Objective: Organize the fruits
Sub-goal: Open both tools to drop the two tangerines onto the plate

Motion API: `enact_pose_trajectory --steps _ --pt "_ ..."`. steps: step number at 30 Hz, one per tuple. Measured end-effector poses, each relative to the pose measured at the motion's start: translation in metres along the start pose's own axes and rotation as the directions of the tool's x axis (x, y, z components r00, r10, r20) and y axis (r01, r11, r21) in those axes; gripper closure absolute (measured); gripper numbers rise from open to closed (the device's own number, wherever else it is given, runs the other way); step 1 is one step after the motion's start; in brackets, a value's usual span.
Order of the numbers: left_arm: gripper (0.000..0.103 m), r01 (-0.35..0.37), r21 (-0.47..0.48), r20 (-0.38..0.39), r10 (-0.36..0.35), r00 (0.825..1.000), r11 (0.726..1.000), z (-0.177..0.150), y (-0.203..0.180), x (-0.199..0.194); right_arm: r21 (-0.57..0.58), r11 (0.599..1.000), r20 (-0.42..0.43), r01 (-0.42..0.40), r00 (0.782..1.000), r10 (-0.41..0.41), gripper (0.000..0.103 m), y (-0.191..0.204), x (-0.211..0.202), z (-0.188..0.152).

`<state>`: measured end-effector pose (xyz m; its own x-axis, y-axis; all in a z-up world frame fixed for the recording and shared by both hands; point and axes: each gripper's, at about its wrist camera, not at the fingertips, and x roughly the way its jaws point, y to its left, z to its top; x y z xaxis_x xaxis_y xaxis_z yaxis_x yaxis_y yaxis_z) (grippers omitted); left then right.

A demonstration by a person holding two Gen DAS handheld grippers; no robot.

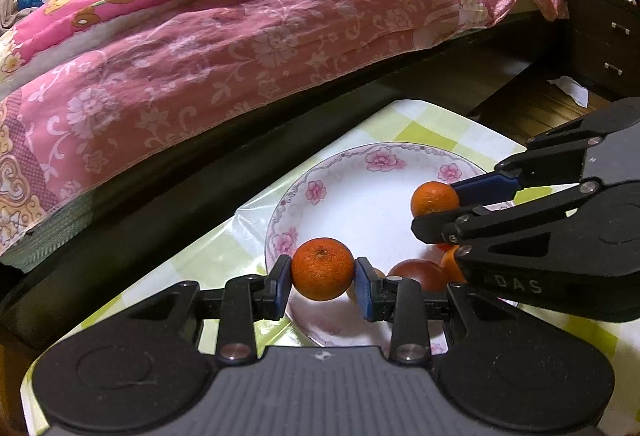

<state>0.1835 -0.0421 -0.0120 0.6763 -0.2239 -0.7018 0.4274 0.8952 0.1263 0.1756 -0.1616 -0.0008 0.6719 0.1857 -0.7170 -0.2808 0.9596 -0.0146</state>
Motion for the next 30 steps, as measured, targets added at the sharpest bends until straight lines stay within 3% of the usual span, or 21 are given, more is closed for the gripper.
enact_pose_trajectory --steps 30 --pt "0.062 -0.005 -0.019 0.011 0.005 1.000 1.000 0.002 0.002 0.011 -0.009 1.000 0.021 0.016 1.000 -0.016 0.081 -0.005 0.017 0.003"
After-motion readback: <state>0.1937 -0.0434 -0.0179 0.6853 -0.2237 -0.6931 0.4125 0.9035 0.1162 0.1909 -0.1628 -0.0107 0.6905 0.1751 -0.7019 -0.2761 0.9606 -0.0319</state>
